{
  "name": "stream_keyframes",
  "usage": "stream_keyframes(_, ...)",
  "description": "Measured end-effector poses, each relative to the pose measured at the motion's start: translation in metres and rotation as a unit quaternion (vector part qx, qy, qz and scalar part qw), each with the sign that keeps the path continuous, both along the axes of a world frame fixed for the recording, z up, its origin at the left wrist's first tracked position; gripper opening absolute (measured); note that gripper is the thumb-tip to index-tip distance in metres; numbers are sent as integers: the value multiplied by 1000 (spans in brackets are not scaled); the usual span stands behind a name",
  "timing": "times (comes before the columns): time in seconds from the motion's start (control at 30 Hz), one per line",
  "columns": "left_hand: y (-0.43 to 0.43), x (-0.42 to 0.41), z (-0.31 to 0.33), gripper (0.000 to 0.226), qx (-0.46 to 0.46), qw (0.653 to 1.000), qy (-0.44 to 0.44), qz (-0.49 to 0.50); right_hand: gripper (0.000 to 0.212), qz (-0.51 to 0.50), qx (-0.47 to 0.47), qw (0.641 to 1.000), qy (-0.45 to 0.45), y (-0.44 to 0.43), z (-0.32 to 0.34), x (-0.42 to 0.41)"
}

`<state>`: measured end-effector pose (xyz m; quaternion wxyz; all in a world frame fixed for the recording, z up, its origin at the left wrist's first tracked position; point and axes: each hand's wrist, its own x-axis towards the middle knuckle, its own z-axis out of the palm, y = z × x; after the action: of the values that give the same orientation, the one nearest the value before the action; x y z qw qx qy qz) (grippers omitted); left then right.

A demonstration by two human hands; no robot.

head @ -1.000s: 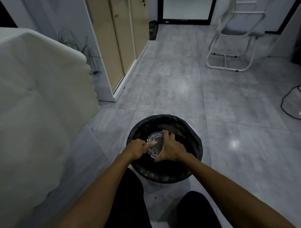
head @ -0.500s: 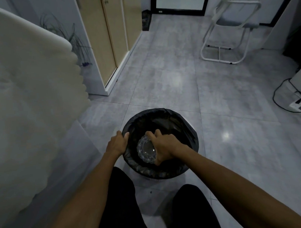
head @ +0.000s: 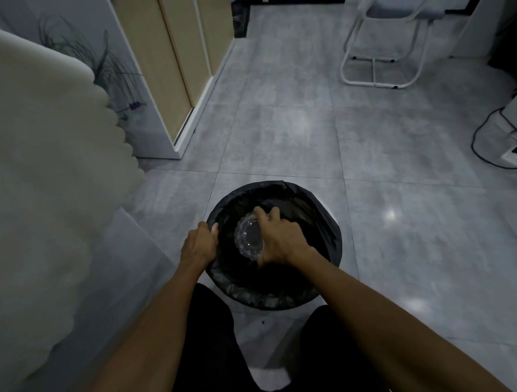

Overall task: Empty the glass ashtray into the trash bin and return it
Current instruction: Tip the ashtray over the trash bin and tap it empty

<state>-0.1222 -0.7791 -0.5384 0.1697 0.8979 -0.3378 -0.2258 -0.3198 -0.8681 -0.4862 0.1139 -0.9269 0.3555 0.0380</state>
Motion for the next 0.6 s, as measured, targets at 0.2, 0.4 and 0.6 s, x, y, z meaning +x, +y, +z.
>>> stream_keyframes(0.2,4,6,-5,61,3,1000,-16,6,136,167,-22,984,49,15,-6,9)
stream_keyframes(0.4,0,3,-2,62,9,1000,-17,-1,133,154,13,986,57,22,-1,6)
stream_keyframes(0.6,3,4,1,61,6,1000,-9,-14,129,174,-22,982,71,24,-8,-12)
